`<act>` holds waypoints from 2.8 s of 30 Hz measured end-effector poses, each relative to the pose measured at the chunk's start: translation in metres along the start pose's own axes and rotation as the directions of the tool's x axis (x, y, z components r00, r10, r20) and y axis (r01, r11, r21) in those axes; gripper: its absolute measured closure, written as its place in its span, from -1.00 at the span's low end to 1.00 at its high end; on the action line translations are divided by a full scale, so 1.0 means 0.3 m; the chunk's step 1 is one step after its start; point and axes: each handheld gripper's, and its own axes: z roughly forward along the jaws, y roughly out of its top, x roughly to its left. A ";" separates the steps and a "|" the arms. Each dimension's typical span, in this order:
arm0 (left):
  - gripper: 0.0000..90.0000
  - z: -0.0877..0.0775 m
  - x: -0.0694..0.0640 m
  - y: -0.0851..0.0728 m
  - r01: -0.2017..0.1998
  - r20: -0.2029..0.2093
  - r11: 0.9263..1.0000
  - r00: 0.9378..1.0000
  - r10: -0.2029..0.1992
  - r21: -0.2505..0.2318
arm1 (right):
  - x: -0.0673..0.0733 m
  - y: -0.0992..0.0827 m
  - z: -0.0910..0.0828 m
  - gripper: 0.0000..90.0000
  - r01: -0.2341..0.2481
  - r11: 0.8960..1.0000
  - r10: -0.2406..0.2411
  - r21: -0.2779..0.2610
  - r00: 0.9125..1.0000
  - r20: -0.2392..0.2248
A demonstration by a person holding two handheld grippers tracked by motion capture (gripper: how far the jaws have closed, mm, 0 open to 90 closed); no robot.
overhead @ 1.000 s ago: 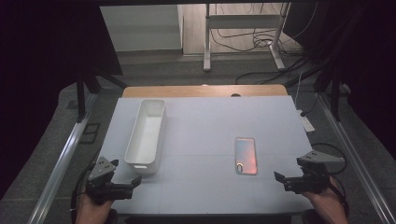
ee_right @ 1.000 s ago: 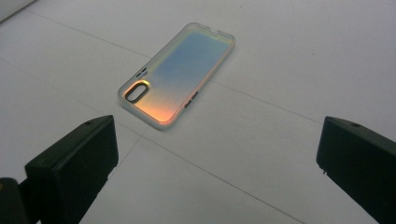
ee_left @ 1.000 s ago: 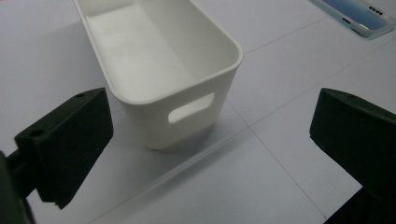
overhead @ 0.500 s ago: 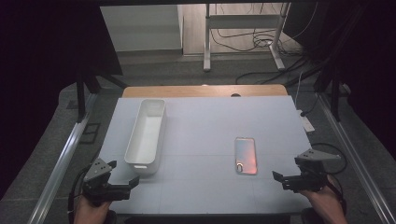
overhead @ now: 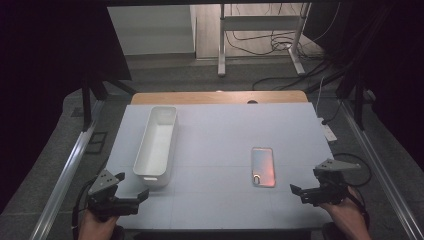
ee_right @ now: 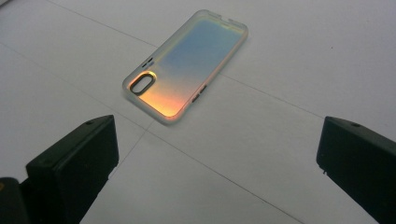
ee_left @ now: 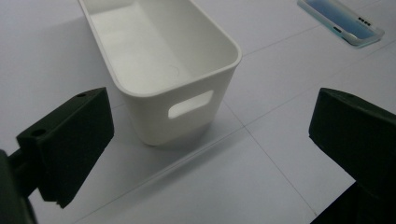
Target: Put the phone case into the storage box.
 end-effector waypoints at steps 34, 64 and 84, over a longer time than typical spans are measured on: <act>-0.97 -0.001 0.008 -0.002 0.020 0.010 1.000 1.000 -0.020 0.000 | 0.012 0.088 0.060 -1.00 0.056 0.998 -0.056 -0.007 0.998 -0.035; -0.97 -0.001 0.011 -0.003 0.026 0.015 1.000 1.000 -0.026 0.004 | 0.052 0.192 0.188 -1.00 0.118 0.991 -0.111 0.062 0.989 -0.098; -0.97 -0.001 0.011 -0.003 0.026 0.015 1.000 1.000 -0.026 0.005 | 0.048 0.251 0.265 -1.00 0.115 0.990 -0.106 0.079 0.988 -0.108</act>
